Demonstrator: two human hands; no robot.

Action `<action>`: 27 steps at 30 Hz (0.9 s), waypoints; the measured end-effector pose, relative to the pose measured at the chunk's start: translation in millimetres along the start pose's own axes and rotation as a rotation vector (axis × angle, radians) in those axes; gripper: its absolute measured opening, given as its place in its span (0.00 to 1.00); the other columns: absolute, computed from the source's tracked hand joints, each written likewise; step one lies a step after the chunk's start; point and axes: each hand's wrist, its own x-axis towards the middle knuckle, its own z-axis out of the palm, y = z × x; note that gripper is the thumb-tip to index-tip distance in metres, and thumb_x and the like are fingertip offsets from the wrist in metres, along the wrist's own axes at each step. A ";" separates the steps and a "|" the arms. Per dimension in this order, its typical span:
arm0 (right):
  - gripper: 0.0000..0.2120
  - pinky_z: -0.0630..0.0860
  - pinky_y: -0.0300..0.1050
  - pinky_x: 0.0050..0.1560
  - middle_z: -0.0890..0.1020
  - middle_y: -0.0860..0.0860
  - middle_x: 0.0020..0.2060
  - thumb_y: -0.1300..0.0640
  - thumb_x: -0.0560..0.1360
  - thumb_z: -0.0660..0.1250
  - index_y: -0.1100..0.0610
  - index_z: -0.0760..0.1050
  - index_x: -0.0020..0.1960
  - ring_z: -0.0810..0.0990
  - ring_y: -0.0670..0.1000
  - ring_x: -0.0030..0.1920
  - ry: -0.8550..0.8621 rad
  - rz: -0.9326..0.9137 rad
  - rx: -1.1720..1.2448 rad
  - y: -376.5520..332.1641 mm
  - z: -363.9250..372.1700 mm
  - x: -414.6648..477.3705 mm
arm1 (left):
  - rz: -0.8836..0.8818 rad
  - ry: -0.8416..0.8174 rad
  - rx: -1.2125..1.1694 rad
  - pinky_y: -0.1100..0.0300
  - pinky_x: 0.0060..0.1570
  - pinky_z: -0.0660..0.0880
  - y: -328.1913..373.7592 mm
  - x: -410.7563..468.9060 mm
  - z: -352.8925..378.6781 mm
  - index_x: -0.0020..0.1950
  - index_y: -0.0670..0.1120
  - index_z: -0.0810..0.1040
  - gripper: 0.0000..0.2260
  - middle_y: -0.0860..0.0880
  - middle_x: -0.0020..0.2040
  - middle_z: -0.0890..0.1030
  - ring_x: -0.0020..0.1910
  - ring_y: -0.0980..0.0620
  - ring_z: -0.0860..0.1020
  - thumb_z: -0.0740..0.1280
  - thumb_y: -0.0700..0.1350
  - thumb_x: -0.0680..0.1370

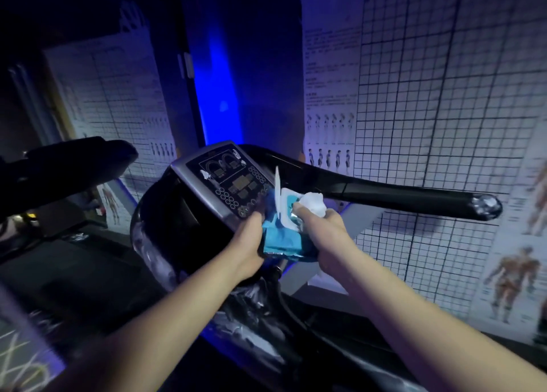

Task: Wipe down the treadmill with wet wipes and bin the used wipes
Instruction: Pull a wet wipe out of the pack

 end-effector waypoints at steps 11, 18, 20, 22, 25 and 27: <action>0.19 0.75 0.50 0.39 0.79 0.56 0.38 0.40 0.76 0.66 0.58 0.74 0.48 0.77 0.54 0.36 -0.191 0.034 -0.274 47.2 -84.4 -92.0 | -0.238 -0.102 -0.164 0.40 0.71 0.74 -63.3 -125.3 19.3 0.71 0.45 0.82 0.35 0.40 0.68 0.82 0.68 0.39 0.81 0.68 0.70 0.75; 0.08 0.75 0.43 0.33 0.81 0.56 0.36 0.54 0.79 0.70 0.57 0.76 0.44 0.79 0.52 0.33 -0.437 0.088 -0.140 67.1 -83.1 -144.3 | -0.244 0.060 -0.191 0.41 0.66 0.79 -105.7 -168.4 -12.0 0.70 0.42 0.82 0.44 0.38 0.65 0.84 0.64 0.37 0.83 0.90 0.55 0.57; 0.08 0.72 0.40 0.30 0.79 0.55 0.35 0.56 0.80 0.70 0.59 0.77 0.45 0.76 0.51 0.32 -0.427 0.072 -0.121 67.7 -81.1 -150.0 | -0.242 0.117 -0.182 0.40 0.66 0.79 -109.1 -176.3 -19.9 0.68 0.41 0.83 0.37 0.38 0.62 0.85 0.63 0.37 0.84 0.86 0.53 0.62; 0.08 0.74 0.41 0.32 0.80 0.56 0.35 0.57 0.80 0.69 0.63 0.78 0.47 0.77 0.52 0.34 -0.411 0.075 -0.110 71.6 -77.7 -154.4 | -0.238 0.144 -0.164 0.39 0.65 0.79 -114.4 -180.6 -31.9 0.68 0.42 0.83 0.32 0.39 0.62 0.86 0.62 0.37 0.84 0.82 0.52 0.67; 0.10 0.76 0.46 0.38 0.82 0.59 0.38 0.61 0.78 0.71 0.69 0.78 0.50 0.79 0.55 0.37 -0.382 0.081 -0.054 79.3 -65.6 -161.8 | -0.215 0.154 -0.194 0.39 0.66 0.78 -117.7 -186.8 -48.5 0.69 0.43 0.83 0.33 0.40 0.62 0.86 0.63 0.39 0.84 0.80 0.57 0.68; 0.09 0.76 0.48 0.42 0.83 0.60 0.39 0.62 0.76 0.73 0.68 0.79 0.49 0.80 0.55 0.39 -0.378 0.076 -0.032 83.3 -52.1 -167.7 | -0.204 0.164 -0.247 0.37 0.69 0.75 -119.1 -188.4 -59.7 0.68 0.46 0.85 0.33 0.40 0.63 0.85 0.63 0.39 0.83 0.75 0.67 0.71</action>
